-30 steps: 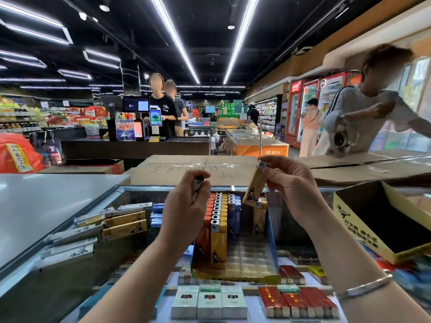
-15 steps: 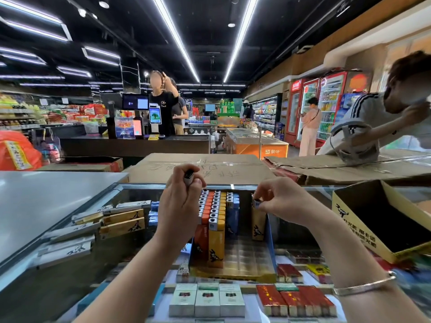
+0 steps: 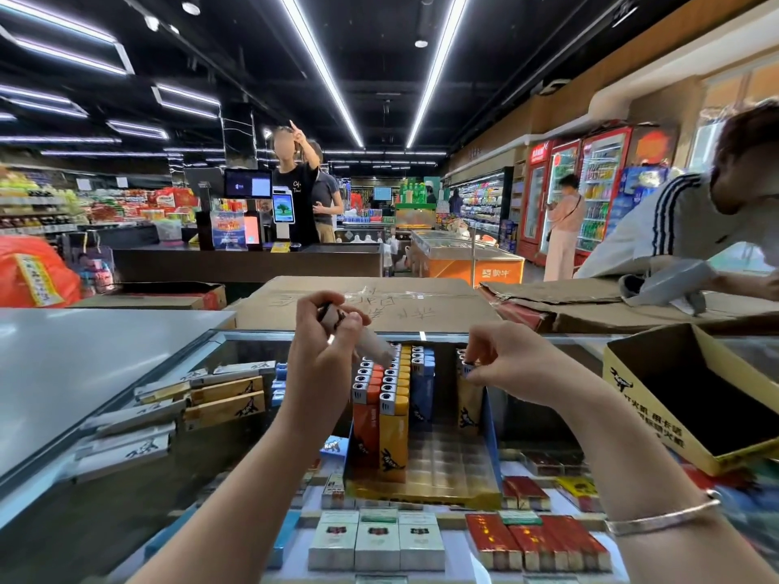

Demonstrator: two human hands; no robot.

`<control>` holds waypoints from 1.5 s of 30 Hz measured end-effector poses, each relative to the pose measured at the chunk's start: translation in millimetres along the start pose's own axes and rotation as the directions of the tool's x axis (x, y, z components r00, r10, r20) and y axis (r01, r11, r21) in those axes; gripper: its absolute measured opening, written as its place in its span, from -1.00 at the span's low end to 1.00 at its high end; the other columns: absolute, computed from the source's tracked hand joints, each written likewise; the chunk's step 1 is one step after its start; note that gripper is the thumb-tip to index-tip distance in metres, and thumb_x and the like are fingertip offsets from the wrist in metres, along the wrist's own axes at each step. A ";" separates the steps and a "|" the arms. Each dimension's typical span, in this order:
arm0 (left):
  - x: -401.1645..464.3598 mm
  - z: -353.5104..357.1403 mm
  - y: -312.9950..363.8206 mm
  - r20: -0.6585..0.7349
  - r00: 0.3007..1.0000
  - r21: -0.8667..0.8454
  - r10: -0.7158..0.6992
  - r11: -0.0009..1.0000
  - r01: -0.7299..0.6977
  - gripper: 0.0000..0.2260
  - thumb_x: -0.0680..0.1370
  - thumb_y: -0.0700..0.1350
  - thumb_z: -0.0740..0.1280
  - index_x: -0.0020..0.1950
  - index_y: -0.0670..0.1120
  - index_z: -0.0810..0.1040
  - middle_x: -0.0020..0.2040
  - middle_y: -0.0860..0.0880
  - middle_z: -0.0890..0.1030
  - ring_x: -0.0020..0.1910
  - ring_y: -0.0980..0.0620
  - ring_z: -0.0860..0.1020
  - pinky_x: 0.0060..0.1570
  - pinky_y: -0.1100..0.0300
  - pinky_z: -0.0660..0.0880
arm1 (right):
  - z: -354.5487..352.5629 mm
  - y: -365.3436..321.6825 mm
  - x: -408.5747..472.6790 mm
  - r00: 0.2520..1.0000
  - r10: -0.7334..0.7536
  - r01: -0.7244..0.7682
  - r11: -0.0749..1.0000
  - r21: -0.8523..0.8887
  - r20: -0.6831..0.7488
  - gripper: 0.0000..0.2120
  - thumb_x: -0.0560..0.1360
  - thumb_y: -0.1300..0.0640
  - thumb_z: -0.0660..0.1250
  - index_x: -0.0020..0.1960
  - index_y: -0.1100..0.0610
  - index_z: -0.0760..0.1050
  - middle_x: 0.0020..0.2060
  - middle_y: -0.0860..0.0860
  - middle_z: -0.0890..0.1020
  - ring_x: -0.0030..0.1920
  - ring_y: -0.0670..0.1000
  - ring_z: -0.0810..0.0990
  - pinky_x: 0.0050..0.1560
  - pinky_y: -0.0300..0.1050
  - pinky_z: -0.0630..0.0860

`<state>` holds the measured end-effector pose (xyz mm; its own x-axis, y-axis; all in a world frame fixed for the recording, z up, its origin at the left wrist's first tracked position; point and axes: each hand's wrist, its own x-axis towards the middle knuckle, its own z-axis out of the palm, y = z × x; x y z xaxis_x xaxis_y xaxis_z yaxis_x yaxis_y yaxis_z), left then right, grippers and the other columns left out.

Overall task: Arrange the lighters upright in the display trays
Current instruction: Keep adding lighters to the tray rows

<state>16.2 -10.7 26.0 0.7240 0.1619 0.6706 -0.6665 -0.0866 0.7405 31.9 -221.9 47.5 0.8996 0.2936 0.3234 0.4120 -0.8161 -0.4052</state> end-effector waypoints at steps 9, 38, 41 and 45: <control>4.0 -3.4 -2.4 0.090 0.994 -0.111 -0.065 0.991 0.074 -0.73 0.33 -0.11 0.42 -0.07 -0.04 0.39 -0.18 0.07 0.67 -0.20 0.11 0.64 -0.26 0.34 0.53 | 13.3 -29.6 0.9 0.945 -0.189 0.274 0.903 0.330 -0.266 -0.72 0.36 0.19 0.48 -0.11 -0.08 0.45 -0.25 -0.07 0.60 -0.24 -0.15 0.57 -0.18 -0.31 0.51; -1.9 1.3 -23.9 0.495 0.856 0.431 -0.148 0.898 -0.094 -0.58 0.37 0.39 0.14 0.03 0.22 0.60 0.07 0.40 0.51 0.16 0.45 0.39 0.19 0.19 0.41 | 37.5 -14.8 7.1 0.855 -0.164 0.202 0.979 0.024 -0.492 -0.74 0.50 0.37 0.28 0.15 0.23 0.57 0.01 0.08 0.63 0.01 -0.06 0.54 0.01 -0.52 0.36; -2.0 1.9 -24.2 0.494 0.857 0.443 -0.147 0.891 -0.103 -0.54 0.37 0.40 0.12 0.04 0.20 0.61 0.02 0.44 0.48 0.15 0.47 0.38 0.15 0.21 0.43 | 40.6 -12.3 9.1 0.872 -0.090 0.129 0.990 0.048 -0.482 -0.78 0.50 0.32 0.30 0.12 0.20 0.59 0.00 0.11 0.65 0.01 0.01 0.58 0.04 -0.27 0.47; -2.2 2.4 -23.2 0.495 0.856 0.456 -0.149 0.883 -0.110 -0.50 0.37 0.40 0.09 0.07 0.17 0.61 0.06 0.39 0.49 0.13 0.49 0.37 0.13 0.21 0.44 | 40.4 -11.6 11.4 0.885 -0.041 0.069 0.997 0.042 -0.465 -0.81 0.49 0.29 0.32 0.08 0.19 0.60 -0.05 0.11 0.65 -0.02 0.01 0.56 0.01 -0.19 0.50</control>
<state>30.5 -11.4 7.4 0.8070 -0.3352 0.4863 -0.5873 -0.5424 0.6008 43.2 -188.9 21.3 0.7113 0.0622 0.7001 0.4785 -0.7724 -0.4176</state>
